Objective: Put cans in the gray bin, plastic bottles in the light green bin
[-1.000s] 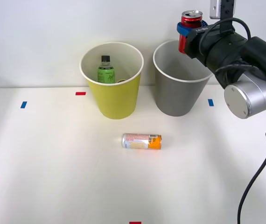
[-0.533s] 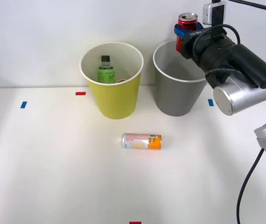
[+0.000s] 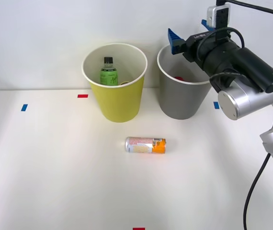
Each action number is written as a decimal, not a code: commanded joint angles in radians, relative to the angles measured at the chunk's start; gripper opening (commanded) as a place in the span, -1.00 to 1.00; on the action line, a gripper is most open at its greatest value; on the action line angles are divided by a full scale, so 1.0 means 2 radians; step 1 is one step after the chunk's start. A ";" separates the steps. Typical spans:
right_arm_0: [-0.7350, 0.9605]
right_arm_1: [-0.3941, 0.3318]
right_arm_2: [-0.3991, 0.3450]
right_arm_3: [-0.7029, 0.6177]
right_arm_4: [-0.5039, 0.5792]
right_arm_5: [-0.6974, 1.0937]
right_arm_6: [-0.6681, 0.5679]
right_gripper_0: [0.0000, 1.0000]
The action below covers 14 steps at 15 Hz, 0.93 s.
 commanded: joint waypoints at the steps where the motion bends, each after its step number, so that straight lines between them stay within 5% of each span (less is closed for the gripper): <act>1: 0.025 -0.006 0.001 -0.019 -0.003 -0.033 0.003 1.00; 7: 0.203 -0.013 -0.019 -0.163 0.038 -0.095 -0.001 1.00; 14: 0.374 -0.013 -0.046 -0.174 0.034 -0.296 -0.008 1.00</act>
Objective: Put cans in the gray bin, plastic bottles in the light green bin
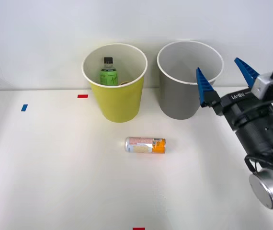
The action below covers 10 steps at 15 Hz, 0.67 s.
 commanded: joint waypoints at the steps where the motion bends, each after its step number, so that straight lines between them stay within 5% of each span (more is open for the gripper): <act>1: 0.075 0.000 -0.017 -0.001 0.000 -0.062 -0.001 1.00; 5: 0.168 0.002 -0.022 -0.001 -0.006 -0.112 -0.005 1.00; 10: 0.236 0.085 -0.017 -0.001 0.012 -0.117 0.004 1.00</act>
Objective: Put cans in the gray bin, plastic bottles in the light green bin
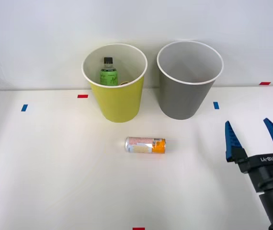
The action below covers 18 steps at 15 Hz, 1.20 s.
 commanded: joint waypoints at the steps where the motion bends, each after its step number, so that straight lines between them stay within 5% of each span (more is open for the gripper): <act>1: 0.029 0.034 0.007 0.000 0.015 0.000 0.006 1.00; 10: 0.075 0.026 0.016 0.029 0.036 0.014 -0.002 1.00; 14: 0.044 0.069 0.027 0.121 0.114 -0.094 -0.015 1.00; 18: 0.057 0.114 0.032 0.125 0.167 -0.116 -0.025 1.00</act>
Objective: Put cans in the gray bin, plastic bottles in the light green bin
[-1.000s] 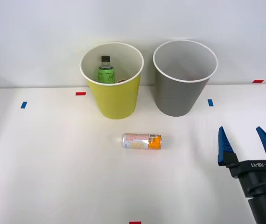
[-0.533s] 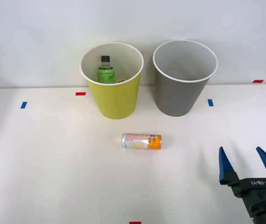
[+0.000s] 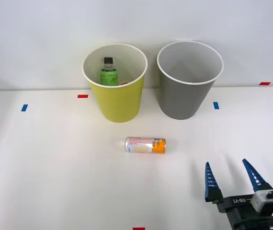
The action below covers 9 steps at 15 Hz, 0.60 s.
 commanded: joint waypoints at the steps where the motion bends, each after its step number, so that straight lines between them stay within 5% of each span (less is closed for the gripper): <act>1: 0.010 0.019 0.010 0.001 0.016 -0.016 -0.011 1.00; 6: 0.039 0.007 0.036 0.002 0.003 -0.049 0.000 1.00; 9: 0.046 -0.012 0.066 0.002 -0.050 -0.061 0.101 1.00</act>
